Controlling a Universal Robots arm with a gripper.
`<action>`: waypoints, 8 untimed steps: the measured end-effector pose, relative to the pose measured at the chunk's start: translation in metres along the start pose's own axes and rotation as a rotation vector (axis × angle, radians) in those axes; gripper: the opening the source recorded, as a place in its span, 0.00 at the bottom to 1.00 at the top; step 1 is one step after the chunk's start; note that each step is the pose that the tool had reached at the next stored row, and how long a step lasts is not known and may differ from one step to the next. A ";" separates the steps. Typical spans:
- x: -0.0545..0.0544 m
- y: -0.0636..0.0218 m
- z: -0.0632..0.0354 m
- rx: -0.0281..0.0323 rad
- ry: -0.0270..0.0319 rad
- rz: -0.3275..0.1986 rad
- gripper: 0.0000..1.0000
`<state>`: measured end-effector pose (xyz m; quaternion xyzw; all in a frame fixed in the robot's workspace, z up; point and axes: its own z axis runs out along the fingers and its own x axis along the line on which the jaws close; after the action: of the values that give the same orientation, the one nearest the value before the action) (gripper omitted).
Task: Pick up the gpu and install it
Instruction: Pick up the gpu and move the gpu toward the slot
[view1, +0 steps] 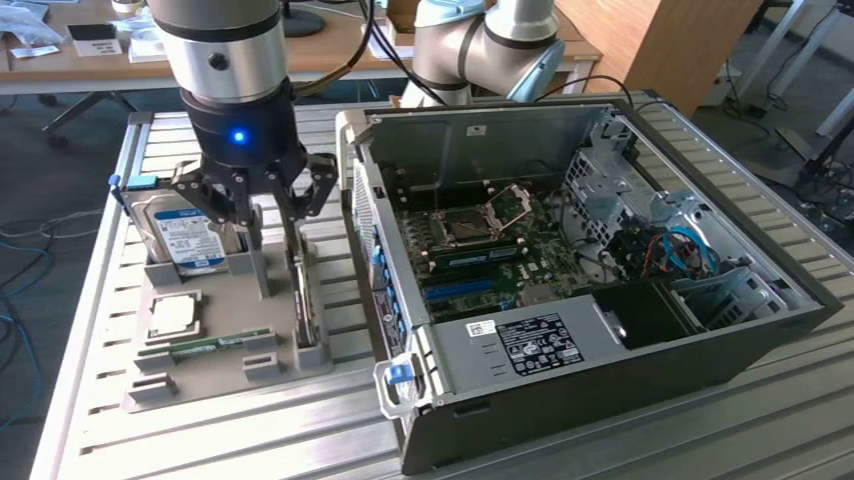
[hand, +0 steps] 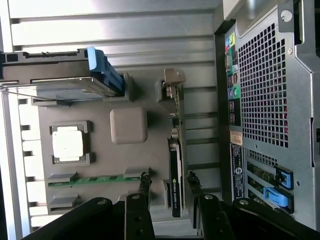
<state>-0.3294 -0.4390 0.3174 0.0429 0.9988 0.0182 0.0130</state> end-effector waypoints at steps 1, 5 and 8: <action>0.000 0.0000 0.0000 0.0001 0.0001 0.000 0.42; -0.003 0.0002 0.0003 -0.0001 -0.0001 0.000 0.42; -0.006 0.0005 0.0006 -0.0001 -0.0001 0.000 0.42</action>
<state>-0.3236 -0.4390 0.3169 0.0429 0.9988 0.0182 0.0130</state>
